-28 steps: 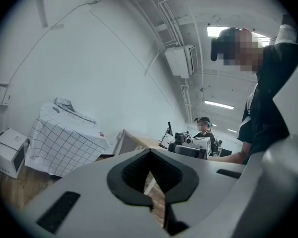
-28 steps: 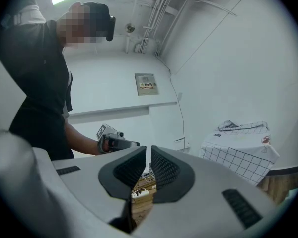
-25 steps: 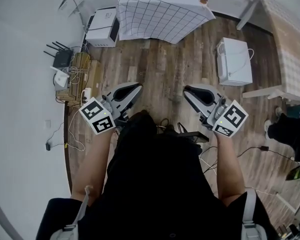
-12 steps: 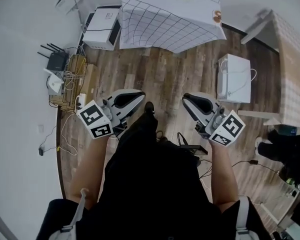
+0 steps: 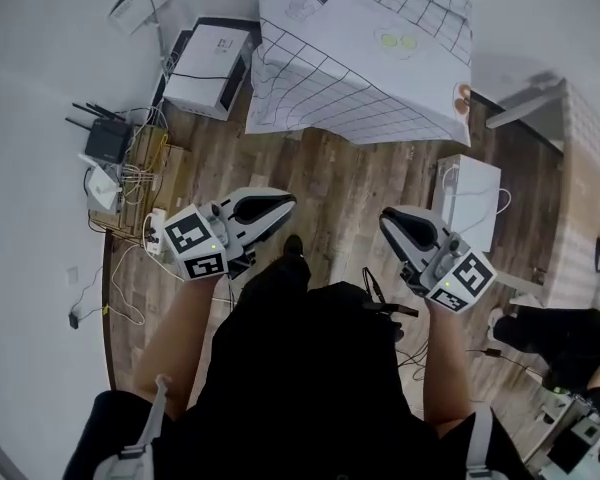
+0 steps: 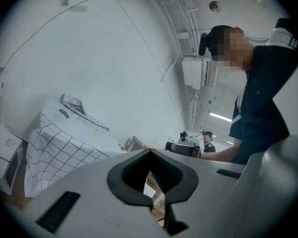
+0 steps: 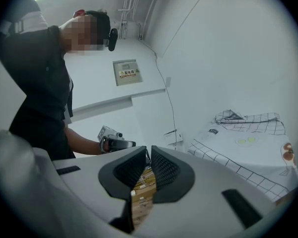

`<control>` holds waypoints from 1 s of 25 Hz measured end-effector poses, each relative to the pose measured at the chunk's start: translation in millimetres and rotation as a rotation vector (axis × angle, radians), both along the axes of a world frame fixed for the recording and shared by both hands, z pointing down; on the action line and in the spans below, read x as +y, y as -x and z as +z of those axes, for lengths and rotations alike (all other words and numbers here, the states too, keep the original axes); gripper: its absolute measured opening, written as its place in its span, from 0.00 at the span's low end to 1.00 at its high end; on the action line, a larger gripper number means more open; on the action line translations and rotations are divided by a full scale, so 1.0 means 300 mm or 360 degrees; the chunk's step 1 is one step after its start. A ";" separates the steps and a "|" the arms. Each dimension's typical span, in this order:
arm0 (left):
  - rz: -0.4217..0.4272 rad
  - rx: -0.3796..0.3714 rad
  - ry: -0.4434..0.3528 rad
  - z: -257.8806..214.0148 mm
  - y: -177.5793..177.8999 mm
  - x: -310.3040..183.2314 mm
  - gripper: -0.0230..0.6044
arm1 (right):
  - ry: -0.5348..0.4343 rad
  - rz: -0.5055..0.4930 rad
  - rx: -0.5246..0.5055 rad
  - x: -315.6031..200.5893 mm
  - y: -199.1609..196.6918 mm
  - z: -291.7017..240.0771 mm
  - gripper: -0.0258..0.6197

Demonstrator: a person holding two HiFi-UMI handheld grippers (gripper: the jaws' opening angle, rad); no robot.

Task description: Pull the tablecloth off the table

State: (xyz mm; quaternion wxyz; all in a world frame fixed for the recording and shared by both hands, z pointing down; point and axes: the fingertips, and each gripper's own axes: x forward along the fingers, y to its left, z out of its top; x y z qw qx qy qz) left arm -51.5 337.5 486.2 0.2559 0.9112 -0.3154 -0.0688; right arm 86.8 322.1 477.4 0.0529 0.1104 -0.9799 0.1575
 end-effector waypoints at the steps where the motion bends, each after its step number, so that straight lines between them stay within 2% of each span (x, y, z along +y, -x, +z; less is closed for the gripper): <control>1: 0.0011 0.0005 0.0004 0.008 0.017 -0.032 0.05 | -0.0008 -0.0004 0.0011 -0.030 0.025 -0.003 0.08; 4: 0.0027 0.0011 0.0017 0.030 0.050 -0.133 0.05 | -0.0014 -0.0014 0.0007 -0.111 0.071 -0.024 0.08; 8: 0.0030 0.0005 0.0015 0.039 0.045 -0.259 0.05 | 0.0001 0.0004 -0.0055 -0.213 0.051 -0.067 0.08; 15: 0.0020 -0.0101 0.0005 0.018 -0.031 -0.470 0.05 | -0.0061 -0.0098 -0.0059 -0.408 -0.020 -0.074 0.08; 20: 0.0050 -0.0205 0.0026 -0.032 -0.111 -0.629 0.05 | -0.0085 -0.0217 -0.0149 -0.586 -0.056 -0.113 0.08; 25: 0.0038 -0.0278 -0.0017 -0.089 -0.150 -0.816 0.05 | -0.0152 -0.0223 -0.0230 -0.792 -0.109 -0.148 0.08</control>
